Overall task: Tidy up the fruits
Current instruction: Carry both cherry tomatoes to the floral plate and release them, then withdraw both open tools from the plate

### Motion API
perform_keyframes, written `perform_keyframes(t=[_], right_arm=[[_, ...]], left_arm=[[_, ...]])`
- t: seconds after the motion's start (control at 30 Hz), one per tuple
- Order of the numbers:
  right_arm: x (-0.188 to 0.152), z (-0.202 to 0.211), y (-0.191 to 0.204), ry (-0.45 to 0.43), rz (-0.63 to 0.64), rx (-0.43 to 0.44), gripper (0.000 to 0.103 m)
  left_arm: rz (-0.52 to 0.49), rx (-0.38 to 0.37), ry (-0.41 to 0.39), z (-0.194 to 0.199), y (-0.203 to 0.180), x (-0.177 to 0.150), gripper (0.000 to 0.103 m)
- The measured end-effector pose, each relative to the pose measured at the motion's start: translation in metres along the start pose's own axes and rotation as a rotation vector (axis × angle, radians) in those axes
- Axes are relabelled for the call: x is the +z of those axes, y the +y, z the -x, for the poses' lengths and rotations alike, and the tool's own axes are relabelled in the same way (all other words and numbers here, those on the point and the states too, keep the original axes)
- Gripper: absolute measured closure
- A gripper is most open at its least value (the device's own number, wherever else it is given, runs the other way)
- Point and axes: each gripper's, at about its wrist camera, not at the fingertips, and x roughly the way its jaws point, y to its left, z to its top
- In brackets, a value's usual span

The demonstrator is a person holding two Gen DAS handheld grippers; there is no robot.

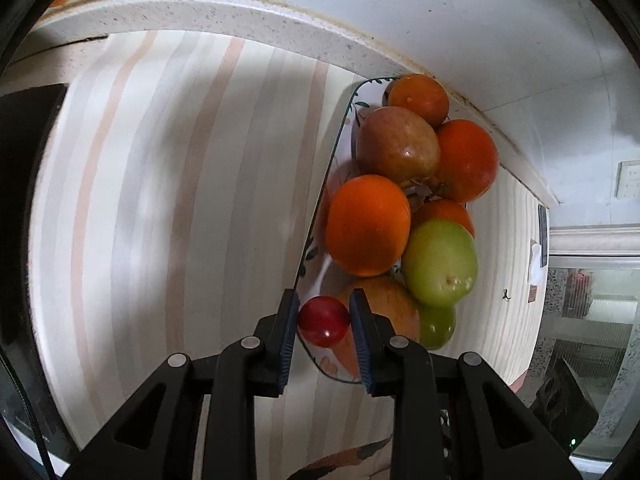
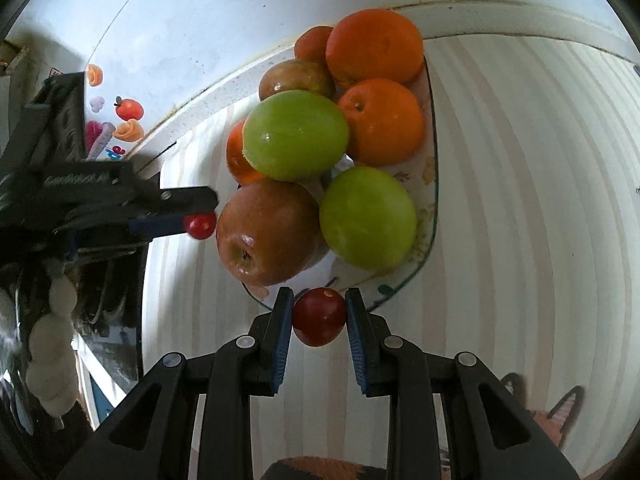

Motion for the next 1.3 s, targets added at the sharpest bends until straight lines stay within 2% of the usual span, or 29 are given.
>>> perform_keyframes(t=[0.13,0.17,0.2,0.23,0.27,0.3,0.33,0.4,0.47,0.5,0.67,0.77,0.83,1.3], right_arm=[[0.004,-0.001,0.0,-0.003,-0.01,0.006,0.072],[0.005,-0.002,0.0,0.004,-0.015,0.006,0.064],[0.006,-0.001,0.0,0.007,-0.017,0.006,0.047],[0.006,0.001,-0.001,0.005,-0.02,0.013,0.038],[0.006,0.003,-0.001,-0.001,-0.023,0.018,0.029],[0.006,0.005,-0.002,-0.004,-0.026,0.013,0.024],[0.007,0.006,-0.002,-0.003,-0.03,0.008,0.023],[0.007,0.011,-0.004,0.007,-0.045,0.002,0.018],[0.007,0.02,-0.006,0.006,-0.044,-0.032,0.01],[0.006,0.025,-0.006,0.005,-0.039,-0.068,0.008],[0.006,0.051,-0.012,-0.001,-0.036,-0.2,0.005],[0.006,0.073,-0.009,-0.043,-0.005,-0.26,0.004],[0.006,0.086,-0.006,-0.064,0.02,-0.291,0.003],[-0.009,0.159,0.002,-0.152,0.136,-0.277,0.003]], left_arm=[[0.016,0.019,0.019,-0.004,0.002,0.0,0.078],[0.021,0.024,0.023,-0.003,0.003,0.0,0.077],[0.024,0.023,0.024,-0.001,0.004,-0.001,0.075],[0.025,0.027,0.023,-0.001,0.002,-0.002,0.074],[0.022,0.033,0.017,0.001,0.002,-0.003,0.069],[0.018,0.033,0.013,0.003,0.002,-0.004,0.06],[0.016,0.038,0.013,0.004,0.002,-0.005,0.055],[0.008,0.048,-0.008,0.011,0.001,-0.01,0.037],[-0.032,0.103,-0.041,0.021,-0.003,-0.018,0.023],[-0.05,0.129,-0.058,0.025,-0.004,-0.022,0.017],[-0.133,0.297,-0.15,0.045,-0.017,-0.057,0.01],[-0.145,0.335,-0.188,0.054,-0.025,-0.075,0.01],[-0.141,0.344,-0.208,0.06,-0.03,-0.085,0.01],[-0.095,0.37,-0.392,0.119,-0.071,-0.146,0.01]])
